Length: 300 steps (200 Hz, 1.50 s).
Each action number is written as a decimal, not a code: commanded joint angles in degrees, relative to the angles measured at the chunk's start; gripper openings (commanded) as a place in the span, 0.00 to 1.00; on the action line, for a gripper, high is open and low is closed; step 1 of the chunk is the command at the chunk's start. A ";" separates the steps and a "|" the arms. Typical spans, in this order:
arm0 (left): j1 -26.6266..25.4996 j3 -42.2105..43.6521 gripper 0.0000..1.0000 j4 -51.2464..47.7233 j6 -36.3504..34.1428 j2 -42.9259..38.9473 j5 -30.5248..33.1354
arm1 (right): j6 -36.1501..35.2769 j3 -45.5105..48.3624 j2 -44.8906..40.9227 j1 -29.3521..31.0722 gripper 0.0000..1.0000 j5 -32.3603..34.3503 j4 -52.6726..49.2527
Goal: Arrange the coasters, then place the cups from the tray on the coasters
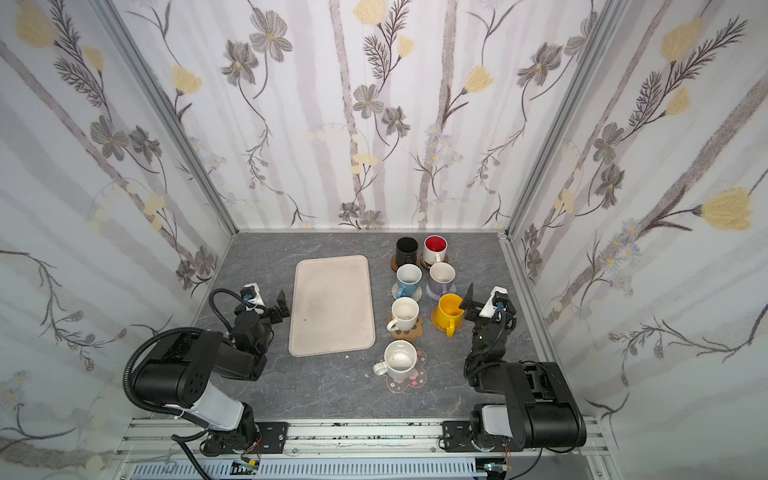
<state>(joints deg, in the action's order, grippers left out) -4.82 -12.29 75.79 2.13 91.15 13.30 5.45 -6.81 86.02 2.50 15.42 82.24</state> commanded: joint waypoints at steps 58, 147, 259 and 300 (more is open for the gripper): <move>1.98 -1.11 1.00 1.72 1.47 -0.22 -2.34 | -1.41 -3.32 0.21 -0.04 1.00 0.03 -4.72; 1.22 -1.04 1.00 1.78 1.12 -0.20 -1.08 | -1.39 -3.39 0.30 0.05 1.00 0.05 -4.72; 0.60 -0.85 1.00 1.91 0.48 -0.33 -0.69 | -1.54 -3.46 0.36 0.13 1.00 -0.03 -4.90; 0.69 -0.89 1.00 2.00 0.50 -0.28 -0.82 | -2.64 -4.09 0.40 0.31 1.00 -2.57 -6.03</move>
<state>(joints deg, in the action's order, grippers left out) -4.16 -13.06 76.03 2.98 91.11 12.01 4.10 -10.44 86.21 2.68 14.59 76.75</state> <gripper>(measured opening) 0.997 0.996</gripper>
